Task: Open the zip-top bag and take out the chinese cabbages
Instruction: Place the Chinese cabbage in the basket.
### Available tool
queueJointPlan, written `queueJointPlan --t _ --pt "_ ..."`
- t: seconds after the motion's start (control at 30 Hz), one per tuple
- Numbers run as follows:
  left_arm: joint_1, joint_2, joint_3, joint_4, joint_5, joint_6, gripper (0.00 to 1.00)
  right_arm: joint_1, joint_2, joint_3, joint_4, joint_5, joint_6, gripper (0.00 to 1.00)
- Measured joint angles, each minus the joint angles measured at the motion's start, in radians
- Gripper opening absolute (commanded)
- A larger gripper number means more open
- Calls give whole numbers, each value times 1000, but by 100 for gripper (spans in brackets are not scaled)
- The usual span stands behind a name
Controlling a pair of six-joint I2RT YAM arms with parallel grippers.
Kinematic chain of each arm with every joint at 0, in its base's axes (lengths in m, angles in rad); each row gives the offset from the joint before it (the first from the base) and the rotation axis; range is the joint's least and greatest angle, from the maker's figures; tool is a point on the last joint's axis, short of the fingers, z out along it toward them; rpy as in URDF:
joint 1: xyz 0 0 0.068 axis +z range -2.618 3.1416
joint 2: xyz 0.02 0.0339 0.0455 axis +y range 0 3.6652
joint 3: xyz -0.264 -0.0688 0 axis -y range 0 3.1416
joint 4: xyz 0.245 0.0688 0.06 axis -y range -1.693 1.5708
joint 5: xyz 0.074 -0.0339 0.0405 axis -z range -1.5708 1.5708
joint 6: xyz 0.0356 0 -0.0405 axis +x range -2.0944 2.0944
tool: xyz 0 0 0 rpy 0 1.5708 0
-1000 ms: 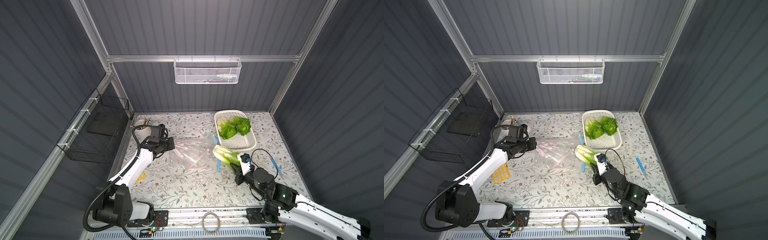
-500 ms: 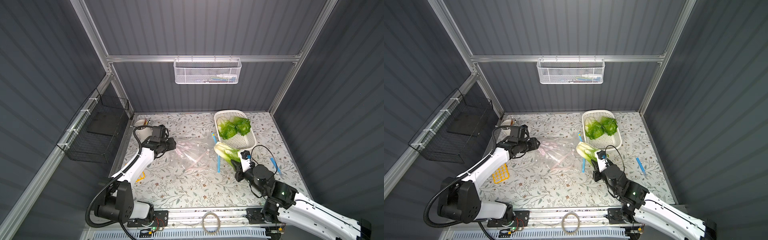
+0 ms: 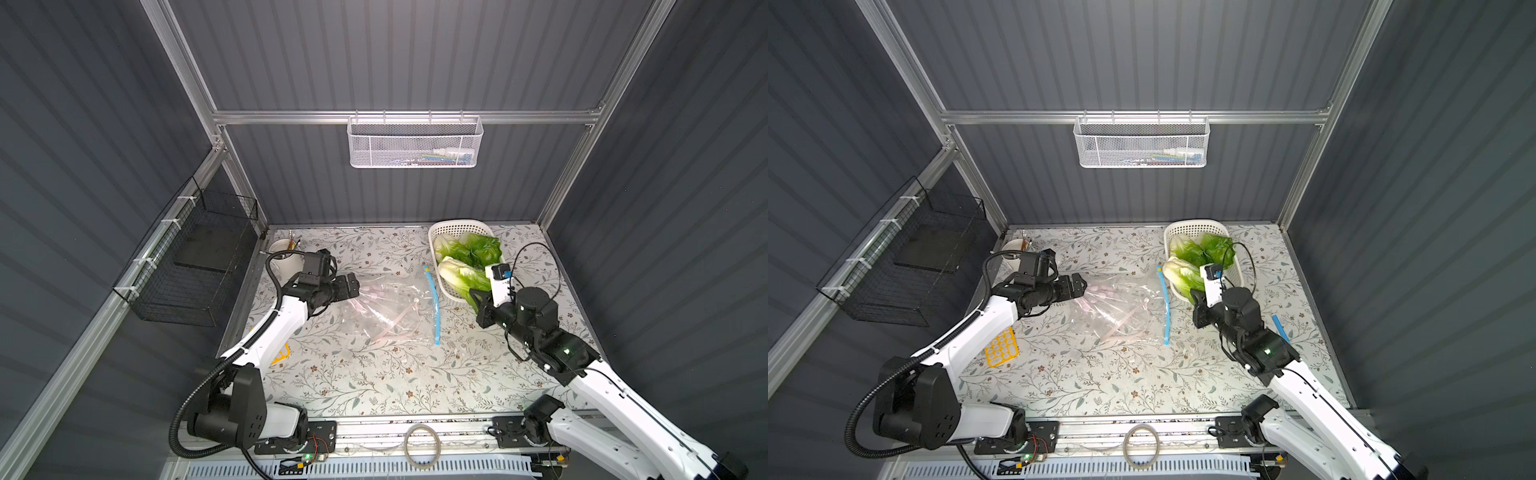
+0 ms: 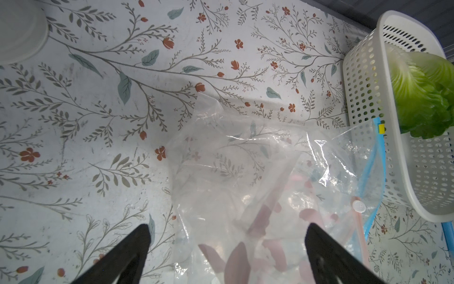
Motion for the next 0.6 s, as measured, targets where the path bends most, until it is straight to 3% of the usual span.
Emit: queueJointPlan --t 0.27,0.6 --pt "0 -60 13 -23 -35 53 100 -160 195 144 -79 -150 -18 0" --pt "0 -108 14 -47 -86 95 100 -292 298 238 -133 -299 -14 0"
